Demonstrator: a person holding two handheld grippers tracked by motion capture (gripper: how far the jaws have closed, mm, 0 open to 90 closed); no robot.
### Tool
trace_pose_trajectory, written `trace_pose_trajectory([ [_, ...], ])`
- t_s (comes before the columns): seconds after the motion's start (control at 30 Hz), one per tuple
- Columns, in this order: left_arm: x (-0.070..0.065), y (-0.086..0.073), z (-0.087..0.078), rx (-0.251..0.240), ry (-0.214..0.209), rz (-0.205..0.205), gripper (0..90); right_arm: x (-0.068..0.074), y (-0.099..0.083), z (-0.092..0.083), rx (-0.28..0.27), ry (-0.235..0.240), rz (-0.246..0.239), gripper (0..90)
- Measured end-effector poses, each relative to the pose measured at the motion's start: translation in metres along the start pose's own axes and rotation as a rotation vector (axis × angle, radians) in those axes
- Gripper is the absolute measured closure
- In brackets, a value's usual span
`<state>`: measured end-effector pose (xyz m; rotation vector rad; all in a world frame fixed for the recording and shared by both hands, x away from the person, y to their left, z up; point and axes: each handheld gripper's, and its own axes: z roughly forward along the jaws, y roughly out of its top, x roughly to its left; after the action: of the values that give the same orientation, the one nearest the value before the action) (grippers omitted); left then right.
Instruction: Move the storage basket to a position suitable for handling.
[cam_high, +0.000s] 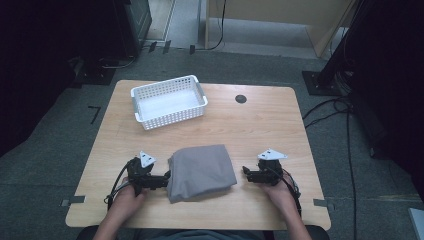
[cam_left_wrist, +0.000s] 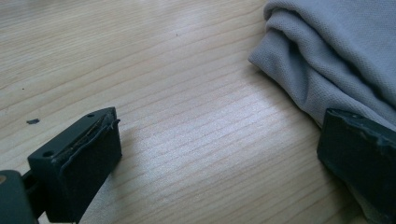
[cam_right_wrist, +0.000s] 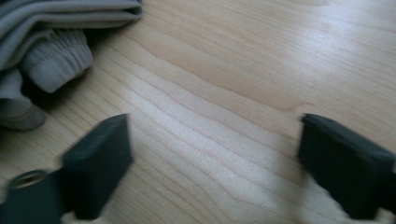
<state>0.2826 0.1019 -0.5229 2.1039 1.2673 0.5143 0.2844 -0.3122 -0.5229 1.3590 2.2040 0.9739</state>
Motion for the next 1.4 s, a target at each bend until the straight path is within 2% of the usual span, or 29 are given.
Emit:
trace_pose_trajectory([
  [0.07, 0.0, 0.0, 0.0, 0.001, 0.001, 0.0, 0.0, -0.001, 0.002, 0.0, 0.009, 0.005, 0.013, 19.5],
  [0.1, 0.0, 0.0, 0.0, 0.0, 0.0, 0.0, 0.0, -0.003, 0.006, 0.0, 0.017, 0.016, 0.021, 25.9],
  [0.17, 0.0, 0.0, 0.0, 0.0, 0.0, 0.0, 0.0, -0.003, 0.008, 0.0, 0.025, 0.027, 0.03, 27.0],
  [0.27, 0.0, 0.0, 0.0, 0.0, 0.0, 0.0, 0.0, -0.002, 0.018, -0.001, 0.014, 0.018, 0.01, 31.5],
  [0.33, 0.0, 0.0, 0.0, 0.0, 0.0, 0.0, 0.0, -0.002, 0.02, 0.0, 0.012, 0.026, 0.016, 32.0],
  [0.37, 0.0, 0.0, 0.0, -0.001, 0.0, 0.0, 0.0, -0.002, 0.026, 0.002, 0.033, 0.042, 0.021, 34.4],
  [0.57, 0.0, 0.0, 0.0, -0.003, 0.0, -0.003, 0.0, -0.001, 0.039, 0.007, 0.05, 0.059, 0.011, 38.8],
  [0.67, -0.001, 0.0, 0.0, -0.003, 0.003, -0.004, 0.0, -0.003, 0.046, 0.009, 0.011, 0.086, 0.016, 42.5],
  [0.77, -0.001, 0.0, 0.0, -0.004, 0.004, -0.005, 0.0, -0.007, 0.055, 0.015, 0.028, 0.108, 0.029, 45.2],
  [0.83, -0.001, 0.0, 0.0, -0.004, 0.003, -0.006, 0.0, -0.008, 0.057, 0.015, 0.012, 0.11, 0.029, 47.1],
  [0.93, -0.001, 0.0, 0.0, -0.002, 0.004, -0.005, 0.0, -0.014, 0.072, 0.019, 0.038, 0.16, 0.06, 51.4],
  [0.97, -0.001, 0.0, 0.0, -0.002, 0.004, -0.005, 0.0, -0.014, 0.072, 0.019, 0.038, 0.16, 0.06, 51.4],
  [1.0, -0.001, 0.0, 0.0, -0.001, 0.004, -0.005, 0.0, -0.016, 0.08, 0.02, 0.041, 0.192, 0.078, 53.0],
  [1.17, -0.001, 0.0, 0.0, -0.002, 0.004, -0.005, 0.0, -0.02, 0.094, 0.025, 0.038, 0.231, 0.083, 52.5],
  [1.27, -0.001, 0.0, 0.0, -0.002, 0.004, -0.005, 0.0, -0.021, 0.109, 0.03, 0.046, 0.263, 0.082, 55.4],
  [1.4, -0.001, 0.0, 0.0, -0.001, 0.004, -0.005, 0.0, -0.02, 0.121, 0.037, 0.061, 0.295, 0.088, 56.7],
])
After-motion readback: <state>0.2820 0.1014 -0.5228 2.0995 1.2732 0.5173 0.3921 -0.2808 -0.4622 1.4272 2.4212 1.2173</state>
